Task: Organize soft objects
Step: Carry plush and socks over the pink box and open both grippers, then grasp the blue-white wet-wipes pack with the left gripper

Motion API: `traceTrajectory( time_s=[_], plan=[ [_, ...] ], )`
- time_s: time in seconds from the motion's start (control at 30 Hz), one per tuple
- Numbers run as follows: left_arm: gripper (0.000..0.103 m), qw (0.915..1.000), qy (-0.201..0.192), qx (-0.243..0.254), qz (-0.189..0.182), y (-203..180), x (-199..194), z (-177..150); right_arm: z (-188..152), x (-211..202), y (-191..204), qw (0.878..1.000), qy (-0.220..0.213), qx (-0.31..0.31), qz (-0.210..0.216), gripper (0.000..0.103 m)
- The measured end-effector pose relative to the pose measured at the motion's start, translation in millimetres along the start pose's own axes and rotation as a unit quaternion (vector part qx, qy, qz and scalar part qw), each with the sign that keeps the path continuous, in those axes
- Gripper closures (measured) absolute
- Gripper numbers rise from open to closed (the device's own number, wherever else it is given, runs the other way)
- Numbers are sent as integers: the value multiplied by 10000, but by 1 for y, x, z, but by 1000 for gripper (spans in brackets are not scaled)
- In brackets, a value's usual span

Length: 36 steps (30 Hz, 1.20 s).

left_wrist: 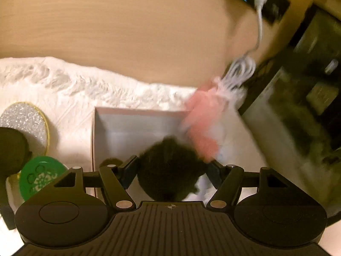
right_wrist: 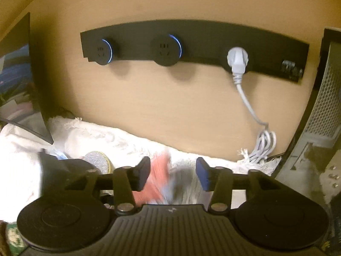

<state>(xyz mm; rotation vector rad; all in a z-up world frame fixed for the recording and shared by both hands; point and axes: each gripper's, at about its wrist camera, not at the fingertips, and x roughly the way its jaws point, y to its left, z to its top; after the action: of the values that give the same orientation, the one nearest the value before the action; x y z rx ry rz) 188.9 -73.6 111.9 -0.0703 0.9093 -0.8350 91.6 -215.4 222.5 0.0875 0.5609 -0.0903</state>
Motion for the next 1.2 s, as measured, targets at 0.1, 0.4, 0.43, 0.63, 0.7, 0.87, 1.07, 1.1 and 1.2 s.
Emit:
traceTrajectory(
  time_s=[0.1, 0.4, 0.43, 0.63, 0.7, 0.87, 1.07, 1.1, 1.2],
  plan=[
    [31, 9994, -338, -35, -93, 9, -22, 6, -2, 6, 1, 10000, 17, 88, -32, 49],
    [31, 9889, -1328, -370, 549, 71, -122, -3, -25, 14, 22, 9998, 183, 111, 64, 44],
    [31, 9859, -1430, -441, 751, 85, -133, -7, -29, 17, 28, 9997, 230, 75, 99, 44],
    [31, 9504, -1797, -1702, 1884, 202, -202, -45, -45, 40, 90, 9971, 471, -355, 484, 44],
    [31, 9482, -1664, -1830, 1994, 231, -209, -57, -46, 50, 118, 9953, 535, -472, 652, 43],
    [31, 9644, -1121, -1469, 1893, 264, -194, -71, -60, 72, 183, 9874, 825, -727, 1138, 41],
    [31, 9774, -805, -1266, 1491, 292, -163, -60, -96, 92, 247, 9742, 1235, -1428, 1236, 41],
    [31, 9792, -765, -1238, 1414, 296, -157, -55, -101, 96, 251, 9726, 1306, -1450, 1263, 41],
    [31, 9843, -706, -1045, 1234, 305, -138, -37, -119, 104, 264, 9684, 1508, -1535, 1263, 41]
  ],
)
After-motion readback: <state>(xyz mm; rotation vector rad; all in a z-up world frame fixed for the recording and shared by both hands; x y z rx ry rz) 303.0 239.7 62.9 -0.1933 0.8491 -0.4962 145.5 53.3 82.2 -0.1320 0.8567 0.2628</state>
